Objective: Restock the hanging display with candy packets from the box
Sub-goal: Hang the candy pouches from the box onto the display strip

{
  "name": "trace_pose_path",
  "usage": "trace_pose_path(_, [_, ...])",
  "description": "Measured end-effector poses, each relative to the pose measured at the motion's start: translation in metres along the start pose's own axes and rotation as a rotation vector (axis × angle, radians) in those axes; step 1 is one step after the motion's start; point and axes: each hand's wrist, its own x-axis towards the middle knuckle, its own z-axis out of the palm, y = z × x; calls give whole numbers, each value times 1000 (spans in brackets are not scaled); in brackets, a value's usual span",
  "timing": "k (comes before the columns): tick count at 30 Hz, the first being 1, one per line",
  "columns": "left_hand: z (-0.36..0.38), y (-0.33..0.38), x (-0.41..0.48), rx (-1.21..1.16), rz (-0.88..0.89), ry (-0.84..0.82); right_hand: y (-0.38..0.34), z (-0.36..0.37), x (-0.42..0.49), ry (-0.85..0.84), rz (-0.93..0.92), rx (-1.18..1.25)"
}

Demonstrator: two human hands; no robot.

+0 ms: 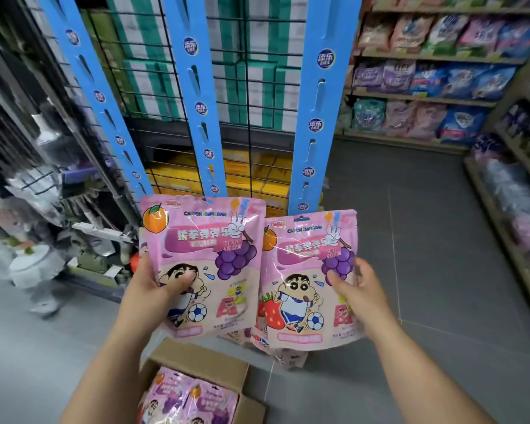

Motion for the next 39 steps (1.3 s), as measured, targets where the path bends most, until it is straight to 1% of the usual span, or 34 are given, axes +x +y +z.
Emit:
trace_pose_path(6, [1,5,0,-15,-11,-11,4,7,5,41,41,-65])
trace_pose_path(16, [13,13,-1,-11,24,-86,15,21,5,93,92,-115])
trace_pose_path(18, [13,14,-2,-23,20,-87,15,21,3,124,106,-196])
trace_pose_path(19, [14,15,-3,-27,18,-86,12,21,0,159,110,-292])
trace_pose_path(20, [15,17,-4,-26,15,-85,9,21,-3,206,96,-364])
trace_pose_path(21, [16,18,-5,-25,15,-87,2,23,-9,246,54,-372])
trace_pose_path(22, [18,19,-5,-27,15,-92,-5,24,-14,255,-12,-313])
trace_pose_path(23, [19,20,-6,-31,12,-101,-11,26,-19,227,-86,-210])
trace_pose_path(25, [24,22,-8,-37,10,-148,-28,32,-31,52,-195,-29])
trace_pose_path(27, [33,27,-11,-41,10,-193,-39,37,-38,-149,-222,19])
trace_pose_path(28, [40,29,-11,-38,13,-206,-42,39,-40,-203,-227,17])
trace_pose_path(29, [46,32,-11,-29,23,-216,-45,40,-41,-216,-241,5])
trace_pose_path(31, [61,40,-11,3,45,-246,-50,40,-41,-145,-273,-3])
trace_pose_path(34, [82,51,-8,11,47,-313,-59,29,-37,-19,-293,75])
trace_pose_path(39, [106,62,-3,82,41,-350,-57,13,-24,58,-255,65])
